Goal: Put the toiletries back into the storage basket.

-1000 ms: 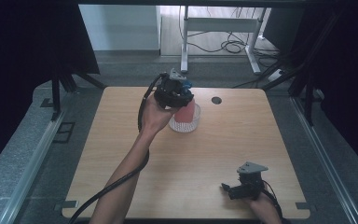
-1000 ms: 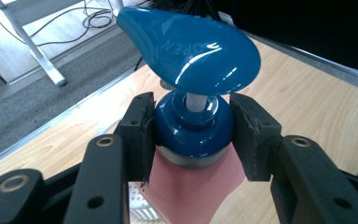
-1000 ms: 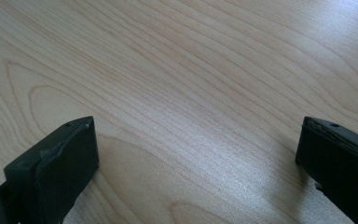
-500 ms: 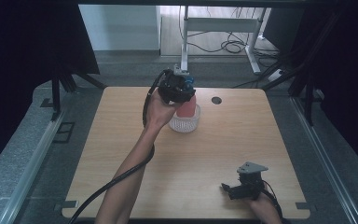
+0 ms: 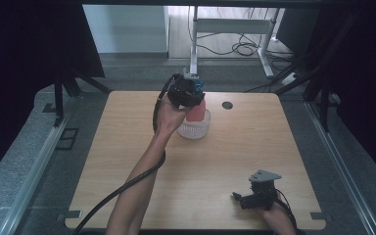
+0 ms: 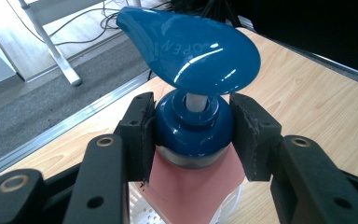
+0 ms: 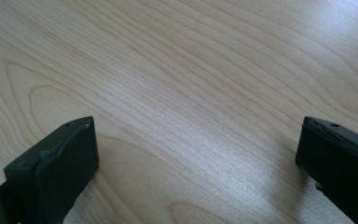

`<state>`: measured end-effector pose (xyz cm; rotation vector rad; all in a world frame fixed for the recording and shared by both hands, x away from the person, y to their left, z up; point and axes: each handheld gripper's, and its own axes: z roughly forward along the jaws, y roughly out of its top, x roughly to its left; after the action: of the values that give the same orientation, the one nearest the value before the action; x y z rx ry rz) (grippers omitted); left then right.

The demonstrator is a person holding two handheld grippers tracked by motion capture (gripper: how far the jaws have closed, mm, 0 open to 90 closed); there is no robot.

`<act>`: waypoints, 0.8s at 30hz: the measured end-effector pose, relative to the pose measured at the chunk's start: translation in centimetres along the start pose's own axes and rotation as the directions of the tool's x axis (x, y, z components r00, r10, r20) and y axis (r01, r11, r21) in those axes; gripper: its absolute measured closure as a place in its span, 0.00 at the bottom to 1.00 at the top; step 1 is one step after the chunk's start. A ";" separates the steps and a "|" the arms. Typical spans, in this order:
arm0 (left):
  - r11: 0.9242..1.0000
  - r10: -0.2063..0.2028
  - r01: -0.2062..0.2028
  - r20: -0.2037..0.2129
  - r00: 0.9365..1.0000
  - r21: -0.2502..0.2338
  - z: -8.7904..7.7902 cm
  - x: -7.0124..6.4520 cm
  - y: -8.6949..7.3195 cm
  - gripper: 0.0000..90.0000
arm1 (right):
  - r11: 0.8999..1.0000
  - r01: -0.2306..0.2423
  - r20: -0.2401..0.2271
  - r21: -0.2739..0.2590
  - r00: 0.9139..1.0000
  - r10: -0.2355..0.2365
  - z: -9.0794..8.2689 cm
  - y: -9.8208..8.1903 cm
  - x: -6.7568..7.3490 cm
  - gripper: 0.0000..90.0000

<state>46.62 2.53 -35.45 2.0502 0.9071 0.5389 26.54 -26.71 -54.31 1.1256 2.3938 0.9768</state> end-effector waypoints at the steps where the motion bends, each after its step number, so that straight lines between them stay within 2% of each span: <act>1: 1.000 0.000 0.000 0.000 1.000 0.000 0.0 0.0 0.0 0.59 | 1.000 0.000 0.000 0.000 1.000 0.000 0.0 0.0 0.0 0.00; 12: 1.000 -0.020 0.020 -0.012 1.000 0.014 1.9 0.1 -1.7 0.59 | 1.000 0.002 0.000 -0.001 1.000 -0.002 0.0 0.0 0.0 0.00; 24: 0.999 -0.032 0.033 -0.020 0.999 0.026 3.0 0.1 -3.1 0.59 | 1.000 0.008 -0.002 -0.001 1.000 -0.008 0.0 0.0 0.0 0.00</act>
<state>47.34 2.33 -39.71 2.0535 0.9620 0.5325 26.55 -26.74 -54.32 1.1143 2.3977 0.9767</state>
